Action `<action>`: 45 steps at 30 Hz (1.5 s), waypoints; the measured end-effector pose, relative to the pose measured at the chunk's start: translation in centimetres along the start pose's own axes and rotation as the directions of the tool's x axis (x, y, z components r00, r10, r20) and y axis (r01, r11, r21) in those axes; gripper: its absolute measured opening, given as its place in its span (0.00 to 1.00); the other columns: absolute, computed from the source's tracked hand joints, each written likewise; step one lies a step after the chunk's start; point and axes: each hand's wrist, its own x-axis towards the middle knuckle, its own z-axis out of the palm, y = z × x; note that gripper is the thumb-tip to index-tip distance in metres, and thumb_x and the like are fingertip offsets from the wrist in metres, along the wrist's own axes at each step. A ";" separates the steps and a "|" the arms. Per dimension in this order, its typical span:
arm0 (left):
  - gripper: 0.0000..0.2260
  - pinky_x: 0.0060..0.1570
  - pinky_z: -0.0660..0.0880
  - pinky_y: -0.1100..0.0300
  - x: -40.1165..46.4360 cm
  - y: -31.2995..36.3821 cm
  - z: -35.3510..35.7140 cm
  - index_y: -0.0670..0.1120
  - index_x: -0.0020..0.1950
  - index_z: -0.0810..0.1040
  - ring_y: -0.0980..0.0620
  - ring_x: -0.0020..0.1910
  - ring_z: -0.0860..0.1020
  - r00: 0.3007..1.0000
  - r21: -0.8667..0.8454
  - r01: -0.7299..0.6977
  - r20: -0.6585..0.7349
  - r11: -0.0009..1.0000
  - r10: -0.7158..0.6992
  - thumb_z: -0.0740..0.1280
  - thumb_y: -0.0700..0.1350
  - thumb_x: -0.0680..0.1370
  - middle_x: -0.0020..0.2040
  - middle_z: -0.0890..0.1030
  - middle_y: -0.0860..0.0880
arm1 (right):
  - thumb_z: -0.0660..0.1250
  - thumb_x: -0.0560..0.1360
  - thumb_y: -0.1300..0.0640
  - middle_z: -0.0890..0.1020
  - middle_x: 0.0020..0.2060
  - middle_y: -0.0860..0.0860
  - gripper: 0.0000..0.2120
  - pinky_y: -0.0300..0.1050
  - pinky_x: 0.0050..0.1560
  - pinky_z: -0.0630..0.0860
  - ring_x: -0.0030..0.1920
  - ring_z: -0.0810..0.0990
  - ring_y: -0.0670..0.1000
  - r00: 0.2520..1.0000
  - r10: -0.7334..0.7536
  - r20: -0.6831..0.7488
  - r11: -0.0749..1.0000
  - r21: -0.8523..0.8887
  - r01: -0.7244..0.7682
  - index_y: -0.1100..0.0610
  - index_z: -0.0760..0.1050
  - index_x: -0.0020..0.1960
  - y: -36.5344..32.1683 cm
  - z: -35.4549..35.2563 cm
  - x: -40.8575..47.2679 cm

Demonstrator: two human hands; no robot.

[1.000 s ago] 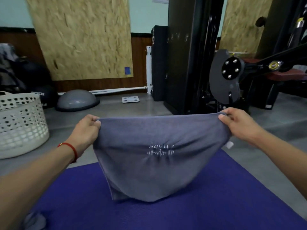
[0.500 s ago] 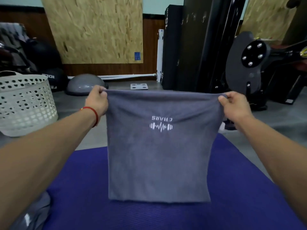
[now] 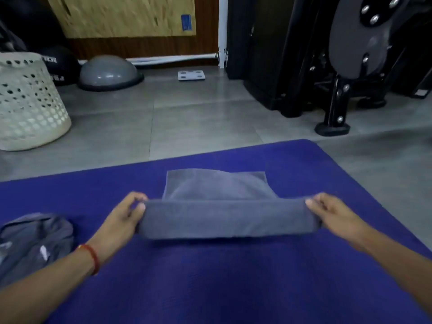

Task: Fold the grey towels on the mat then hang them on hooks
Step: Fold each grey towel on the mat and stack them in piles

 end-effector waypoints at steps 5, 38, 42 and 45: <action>0.07 0.37 0.67 0.55 -11.2 -8.6 2.0 0.54 0.47 0.76 0.48 0.36 0.68 0.940 -0.018 0.269 0.225 0.963 -0.258 0.67 0.57 0.79 0.35 0.74 0.46 | 0.70 0.71 0.36 0.75 0.34 0.49 0.26 0.42 0.39 0.68 0.37 0.70 0.47 0.887 0.184 0.424 0.980 -0.150 -0.132 0.61 0.72 0.44 8.8 0.0 -5.7; 0.07 0.26 0.82 0.51 16.1 10.1 -3.4 0.44 0.47 0.70 0.46 0.22 0.80 0.904 -0.135 0.217 -0.346 0.967 -0.251 0.56 0.35 0.81 0.41 0.72 0.41 | 0.56 0.86 0.55 0.78 0.44 0.56 0.06 0.50 0.34 0.84 0.30 0.85 0.52 0.964 -0.084 -0.251 0.995 0.024 0.093 0.56 0.63 0.60 -13.8 1.3 17.4; 0.06 0.32 0.82 0.57 16.4 15.0 -5.3 0.48 0.55 0.69 0.49 0.29 0.82 0.872 -0.173 -0.082 -0.489 0.981 -0.014 0.55 0.39 0.83 0.45 0.77 0.43 | 0.56 0.86 0.55 0.79 0.52 0.62 0.12 0.42 0.39 0.84 0.41 0.87 0.55 0.903 -0.228 -0.365 0.948 0.126 0.291 0.61 0.67 0.65 -18.6 -0.8 16.9; 0.08 0.40 0.83 0.56 13.4 15.3 -5.7 0.54 0.51 0.70 0.45 0.39 0.81 0.840 -0.117 -0.272 -0.514 0.955 0.176 0.57 0.41 0.85 0.48 0.77 0.46 | 0.58 0.86 0.57 0.81 0.50 0.57 0.10 0.42 0.45 0.84 0.42 0.86 0.52 0.856 -0.306 -0.416 0.888 0.200 0.415 0.61 0.69 0.64 -18.6 -1.2 13.8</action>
